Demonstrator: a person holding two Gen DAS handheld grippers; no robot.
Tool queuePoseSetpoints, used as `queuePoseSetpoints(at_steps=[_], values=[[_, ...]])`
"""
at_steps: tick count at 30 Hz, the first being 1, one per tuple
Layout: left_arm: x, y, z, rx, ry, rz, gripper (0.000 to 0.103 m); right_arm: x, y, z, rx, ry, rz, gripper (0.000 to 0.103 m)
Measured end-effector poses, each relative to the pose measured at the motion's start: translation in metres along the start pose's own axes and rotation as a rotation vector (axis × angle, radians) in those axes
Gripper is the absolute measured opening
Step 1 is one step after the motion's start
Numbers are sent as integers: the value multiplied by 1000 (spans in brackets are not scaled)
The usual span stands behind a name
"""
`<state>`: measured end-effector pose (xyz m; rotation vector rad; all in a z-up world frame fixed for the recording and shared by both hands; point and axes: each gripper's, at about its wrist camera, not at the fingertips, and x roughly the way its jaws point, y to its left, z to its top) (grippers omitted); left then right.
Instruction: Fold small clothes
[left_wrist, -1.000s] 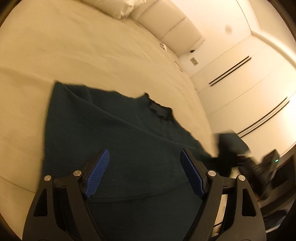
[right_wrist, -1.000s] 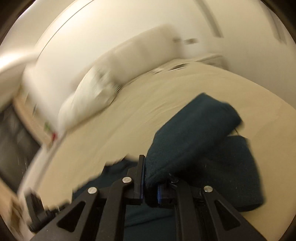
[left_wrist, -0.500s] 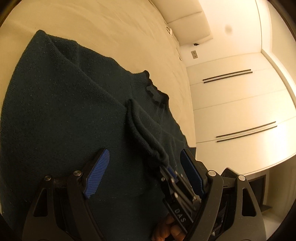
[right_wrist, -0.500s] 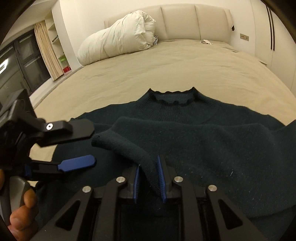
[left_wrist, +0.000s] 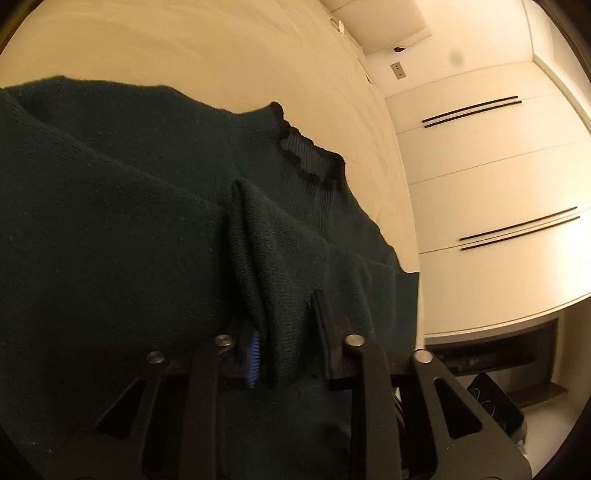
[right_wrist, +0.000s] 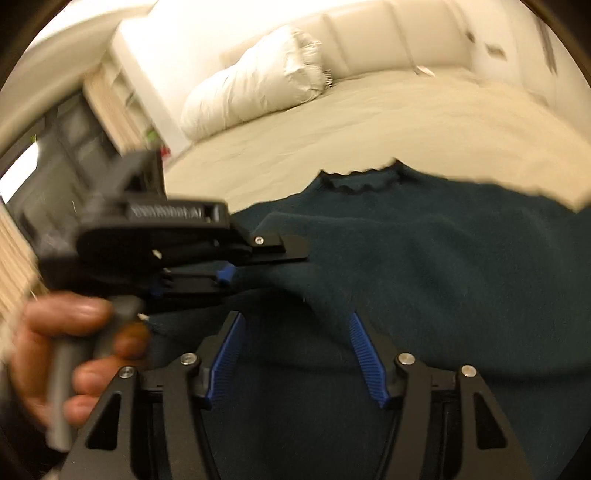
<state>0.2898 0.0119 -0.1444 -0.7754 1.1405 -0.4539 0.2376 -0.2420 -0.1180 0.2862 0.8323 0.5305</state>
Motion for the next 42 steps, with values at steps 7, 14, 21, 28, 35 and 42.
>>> queuePoseSetpoints(at_steps=[7, 14, 21, 28, 35, 42], values=[[-39, 0, -3, 51, -123, 40, 8, -72, -128, -40, 640, -189, 91, 72], [-64, 3, -1, 77, -198, 86, 8, -86, -183, -43, 897, -320, 199, 77], [-75, 36, -14, 36, -208, 118, 8, -78, -201, -50, 1045, -418, 319, 77], [-74, 46, -21, 92, -182, 160, 8, -80, -211, -54, 1088, -461, 306, 73], [-71, 50, -23, 117, -180, 163, 8, -89, -223, -55, 1135, -493, 333, 73], [-71, 37, -34, 119, -210, 189, 8, -86, -213, -54, 1040, -442, 234, 63]])
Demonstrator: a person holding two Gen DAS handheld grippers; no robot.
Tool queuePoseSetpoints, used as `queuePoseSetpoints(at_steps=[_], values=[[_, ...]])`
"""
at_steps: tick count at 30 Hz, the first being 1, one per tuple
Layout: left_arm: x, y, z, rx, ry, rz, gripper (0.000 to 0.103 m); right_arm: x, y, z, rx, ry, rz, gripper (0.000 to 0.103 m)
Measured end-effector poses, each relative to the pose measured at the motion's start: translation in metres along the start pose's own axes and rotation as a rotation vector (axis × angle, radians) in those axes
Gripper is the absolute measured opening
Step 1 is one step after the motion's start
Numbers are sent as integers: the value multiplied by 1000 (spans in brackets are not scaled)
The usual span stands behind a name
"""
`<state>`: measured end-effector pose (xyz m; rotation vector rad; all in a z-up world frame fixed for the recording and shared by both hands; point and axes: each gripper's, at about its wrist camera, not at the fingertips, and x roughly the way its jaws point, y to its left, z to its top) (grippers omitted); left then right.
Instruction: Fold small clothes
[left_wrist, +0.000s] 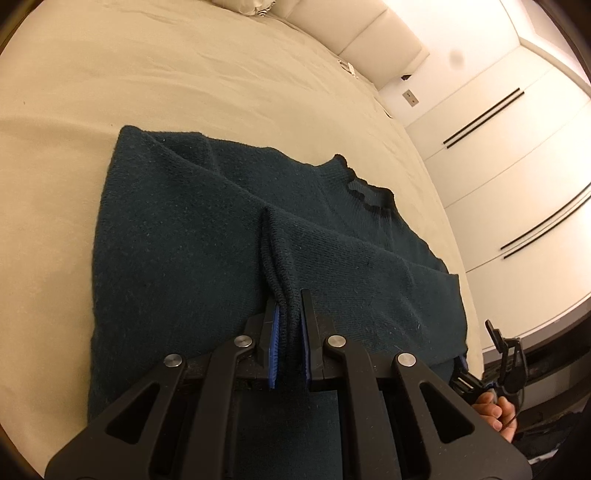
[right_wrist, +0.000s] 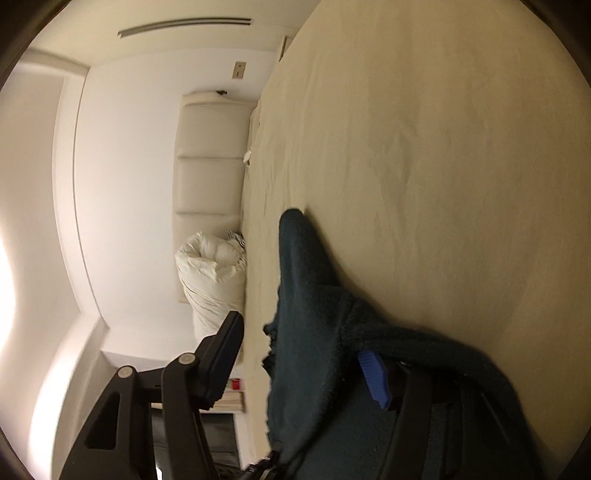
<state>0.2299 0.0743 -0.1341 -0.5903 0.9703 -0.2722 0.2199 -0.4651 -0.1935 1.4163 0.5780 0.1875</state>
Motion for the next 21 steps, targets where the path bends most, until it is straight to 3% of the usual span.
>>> queuePoseSetpoints(at_steps=[4, 9, 13, 15, 16, 18, 21], values=[[0, -9, -5, -8, -7, 9, 8, 5, 13, -9, -80, 29, -84, 64], [14, -4, -3, -34, 20, -17, 9, 0, 11, -8, -63, 38, -112, 64], [10, -2, 3, -62, 48, -26, 9, -15, 25, -24, -118, 73, -219, 66], [3, -3, 6, -79, 66, 8, 10, -24, 46, -32, -195, 54, -251, 66], [-5, -5, 8, -81, 58, 60, 10, -27, 54, -32, -229, 43, -258, 66], [-24, -12, 11, -47, -13, 173, 10, -28, 75, -29, -309, 21, -253, 66], [-40, -35, 14, 33, -110, 206, 10, -3, 97, -25, -409, 86, -239, 66]])
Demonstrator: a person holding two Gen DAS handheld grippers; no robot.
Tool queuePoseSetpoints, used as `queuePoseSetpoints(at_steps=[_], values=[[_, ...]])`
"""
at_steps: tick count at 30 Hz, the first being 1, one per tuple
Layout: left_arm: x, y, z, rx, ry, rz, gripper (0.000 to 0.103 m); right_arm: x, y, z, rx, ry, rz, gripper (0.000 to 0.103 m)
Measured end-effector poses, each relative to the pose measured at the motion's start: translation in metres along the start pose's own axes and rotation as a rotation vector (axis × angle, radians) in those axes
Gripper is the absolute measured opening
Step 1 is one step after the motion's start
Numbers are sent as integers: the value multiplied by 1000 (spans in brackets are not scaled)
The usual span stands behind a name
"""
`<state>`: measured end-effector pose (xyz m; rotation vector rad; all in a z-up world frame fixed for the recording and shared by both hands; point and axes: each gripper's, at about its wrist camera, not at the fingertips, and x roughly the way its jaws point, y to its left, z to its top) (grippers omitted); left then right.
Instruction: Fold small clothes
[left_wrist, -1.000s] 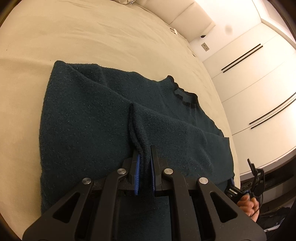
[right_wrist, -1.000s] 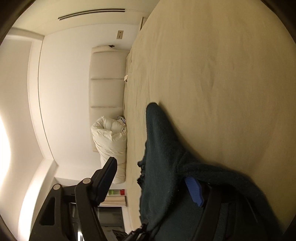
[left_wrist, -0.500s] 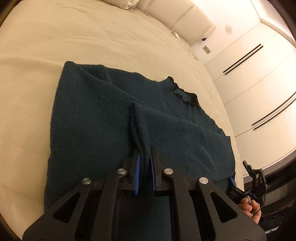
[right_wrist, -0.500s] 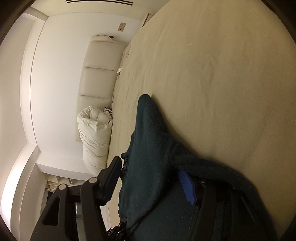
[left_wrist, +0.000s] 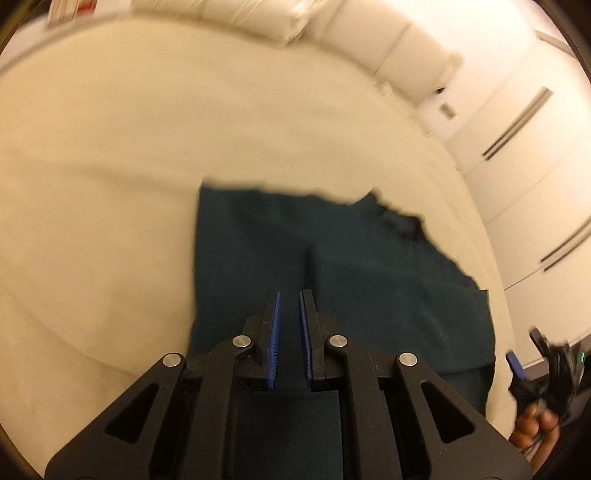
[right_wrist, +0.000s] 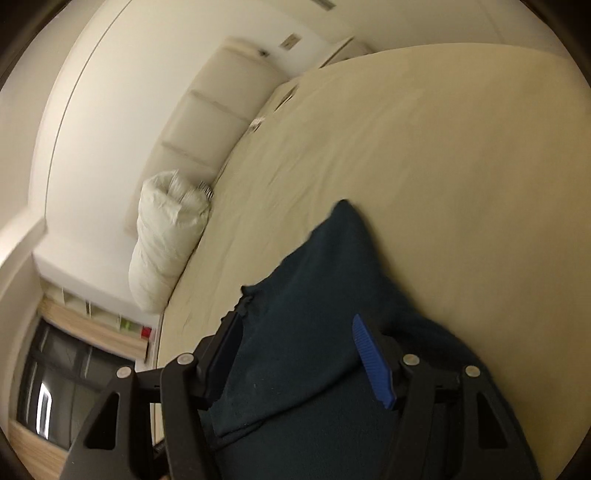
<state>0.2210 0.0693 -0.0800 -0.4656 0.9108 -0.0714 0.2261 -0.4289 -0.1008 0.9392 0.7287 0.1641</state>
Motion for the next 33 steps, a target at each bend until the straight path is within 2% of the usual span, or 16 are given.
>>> queuePoseSetpoints(at_steps=[3, 6, 7, 8, 9, 10, 12, 14, 15, 16, 18, 20, 24, 27, 30, 33], values=[[10, -36, 3, 135, -14, -44, 10, 30, 11, 8, -86, 79, 30, 66], [49, -48, -3, 205, 51, -3, 10, 62, -6, 11, -82, 145, 7, 67], [63, -45, -7, 212, 77, 19, 10, 71, -20, 13, -70, 155, -24, 63], [72, -38, -13, 220, 77, 0, 10, 74, -28, 13, -64, 154, -29, 56], [70, -31, -17, 225, 41, -40, 9, 73, -42, 15, -54, 154, -1, 43], [67, -32, -20, 228, 36, -48, 9, 70, -47, 16, -45, 152, 18, 33], [62, -30, -21, 241, 37, -46, 10, 54, -65, 19, -13, 139, 66, 31], [51, -29, -22, 263, 34, -22, 10, 30, -75, 20, -16, 87, 32, 33], [45, -28, -23, 263, 32, 6, 10, 19, -78, 21, -13, 73, 13, 42], [36, -21, -27, 259, 32, 22, 10, 8, -81, 21, -6, 61, -27, 63], [8, -6, -33, 229, 23, -4, 10, -25, -81, 16, -23, 25, -58, 72], [-16, 11, -42, 210, 31, -9, 10, -50, -76, 9, -95, 39, -58, 72], [-63, 47, -68, 159, 83, -61, 10, -95, -76, -21, -242, 158, -78, 73], [-90, 69, -99, 107, 131, -117, 10, -120, -85, -49, -303, 257, -83, 73], [-114, 89, -139, 48, 186, -169, 10, -138, -98, -69, -314, 297, -90, 73], [-125, 98, -173, 32, 236, -186, 10, -152, -116, -84, -284, 326, -77, 73]])
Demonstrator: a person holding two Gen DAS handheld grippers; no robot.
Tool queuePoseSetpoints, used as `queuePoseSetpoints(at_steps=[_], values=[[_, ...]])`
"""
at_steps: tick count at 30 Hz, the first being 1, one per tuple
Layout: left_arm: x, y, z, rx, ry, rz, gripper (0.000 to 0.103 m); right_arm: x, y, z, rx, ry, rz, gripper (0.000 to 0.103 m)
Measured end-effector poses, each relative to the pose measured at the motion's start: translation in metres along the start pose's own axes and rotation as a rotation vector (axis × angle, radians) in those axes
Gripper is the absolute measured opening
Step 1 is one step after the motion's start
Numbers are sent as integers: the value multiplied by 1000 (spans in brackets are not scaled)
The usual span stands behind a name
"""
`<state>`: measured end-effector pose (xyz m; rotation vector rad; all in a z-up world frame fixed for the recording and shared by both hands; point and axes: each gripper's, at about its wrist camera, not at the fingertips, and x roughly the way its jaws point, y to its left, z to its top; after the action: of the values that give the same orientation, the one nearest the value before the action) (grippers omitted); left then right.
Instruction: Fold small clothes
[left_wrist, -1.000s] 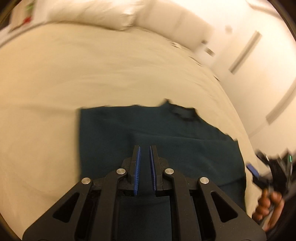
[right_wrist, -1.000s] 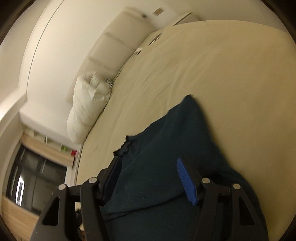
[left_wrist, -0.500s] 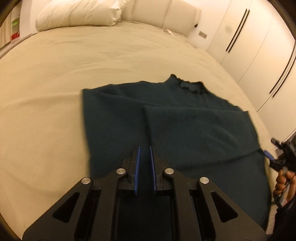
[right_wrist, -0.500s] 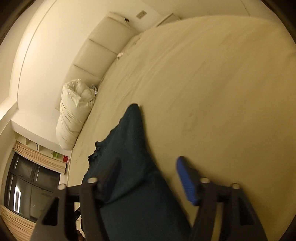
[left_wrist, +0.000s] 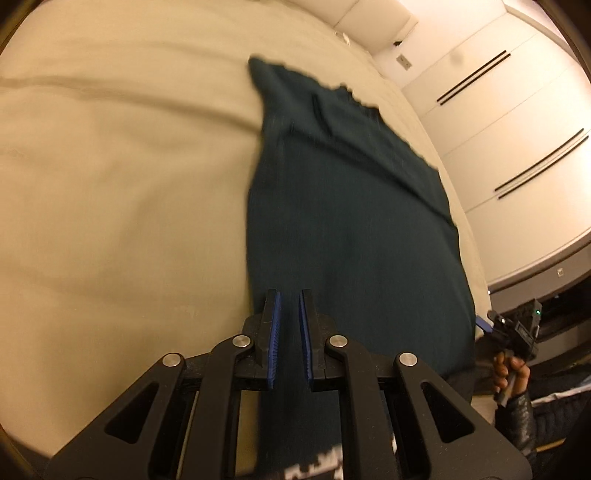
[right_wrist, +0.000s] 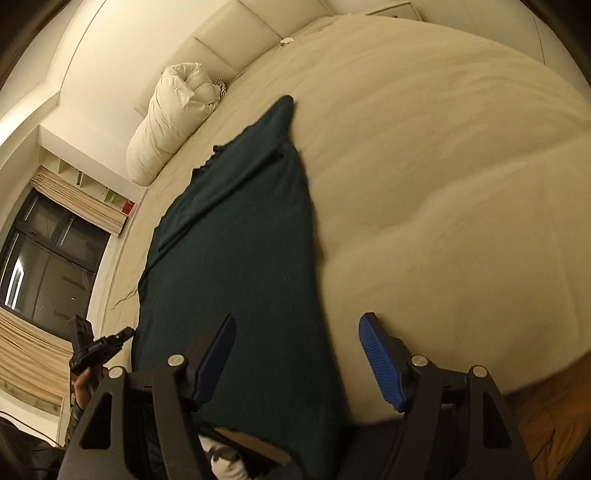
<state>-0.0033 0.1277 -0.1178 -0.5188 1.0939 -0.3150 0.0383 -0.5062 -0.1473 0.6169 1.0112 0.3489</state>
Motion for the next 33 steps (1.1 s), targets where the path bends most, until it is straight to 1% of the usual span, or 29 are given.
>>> queuePoseSetpoints(at_steps=[3, 6, 8, 9, 10, 11, 12, 13, 19, 21, 22, 24, 29, 33], values=[[-4, 10, -22, -45, 9, -33, 10, -3, -7, -17, -1, 35, 4, 72], [-9, 13, -30, -63, -4, -50, 10, 0, -11, -25, 7, 52, -1, 72], [-13, 13, -37, -57, -1, -59, 15, 0, -13, -26, 14, 52, 1, 72], [-14, 12, -39, -54, -1, -70, 24, 0, -13, -26, 11, 53, 1, 72], [-15, 11, -41, -56, -1, -90, 39, 0, -13, -26, 5, 57, 1, 72], [-16, 12, -45, -60, -4, -132, 50, -1, -14, -28, 2, 63, 3, 72], [-16, 10, -47, -63, -9, -169, 66, 2, -13, -28, 0, 75, 4, 72], [-15, 6, -45, -62, -12, -180, 70, 6, -12, -27, 0, 85, 4, 72], [-18, 1, -50, -36, 5, -150, 70, 7, -11, -35, -3, 115, 26, 72], [-22, 1, -57, -18, 20, -116, 70, 8, -11, -37, -6, 121, 38, 71], [-21, 0, -58, -15, 25, -106, 70, 7, -11, -37, -7, 120, 41, 70], [-25, 4, -67, -20, 40, -62, 70, 7, -11, -36, 0, 118, 45, 69], [-23, 15, -73, -41, 52, -66, 70, 12, -10, -34, -8, 134, 45, 69], [-14, 11, -77, 1, 97, -42, 69, 18, -9, -29, -26, 171, 45, 69]])
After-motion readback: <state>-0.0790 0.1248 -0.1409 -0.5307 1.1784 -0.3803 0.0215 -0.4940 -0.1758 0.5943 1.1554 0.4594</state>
